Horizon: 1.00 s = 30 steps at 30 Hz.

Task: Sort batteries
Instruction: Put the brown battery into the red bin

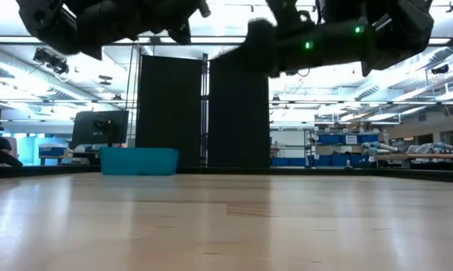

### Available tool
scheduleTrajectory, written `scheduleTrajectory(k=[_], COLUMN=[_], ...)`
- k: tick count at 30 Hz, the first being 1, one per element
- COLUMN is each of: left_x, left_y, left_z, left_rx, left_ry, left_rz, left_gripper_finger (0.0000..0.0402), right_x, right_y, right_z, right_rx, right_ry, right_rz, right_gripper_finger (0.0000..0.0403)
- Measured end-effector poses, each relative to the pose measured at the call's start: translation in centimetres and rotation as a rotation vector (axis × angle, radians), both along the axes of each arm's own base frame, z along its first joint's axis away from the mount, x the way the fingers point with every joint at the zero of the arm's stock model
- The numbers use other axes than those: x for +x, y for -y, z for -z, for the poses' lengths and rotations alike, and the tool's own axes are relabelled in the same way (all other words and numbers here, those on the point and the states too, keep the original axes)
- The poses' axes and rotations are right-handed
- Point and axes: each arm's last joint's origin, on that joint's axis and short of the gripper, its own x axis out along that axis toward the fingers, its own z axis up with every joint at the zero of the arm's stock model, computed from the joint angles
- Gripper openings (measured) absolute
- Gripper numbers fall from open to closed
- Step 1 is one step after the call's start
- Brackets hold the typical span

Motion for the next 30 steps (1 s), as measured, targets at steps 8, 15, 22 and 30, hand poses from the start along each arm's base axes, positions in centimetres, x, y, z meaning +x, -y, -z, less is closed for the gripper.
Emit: scheduleTrajectory(k=[8, 15, 22, 30], left_x=[-2.7, -4.5, -6.9, -9.4], left_y=[1.4, 5.5, 9.7, 14.3], left_z=[-1.6, -3.4, -2.9, 0.0], left_rx=[0.0, -0.011, -0.218, -0.383], left_ry=[-0.384, -0.903, -1.255, -1.564], left_rz=[-0.064, -0.159, -0.215, -0.353], left_gripper_finger=[0.0054, 0.0054, 0.0054, 0.0054], right_x=[0.0, 0.0, 0.0, 0.1], right_y=[2.0, 3.9, 4.6, 5.1], right_z=[1.7, 2.4, 2.6, 2.6], right_rx=[-0.015, 0.014, 0.045, 0.039], right_ry=[-0.18, -0.241, -0.261, -0.264], right_rz=[0.055, 0.085, 0.034, 0.003], right_gripper_finger=[0.0152, 0.0041, 0.0021, 0.0008])
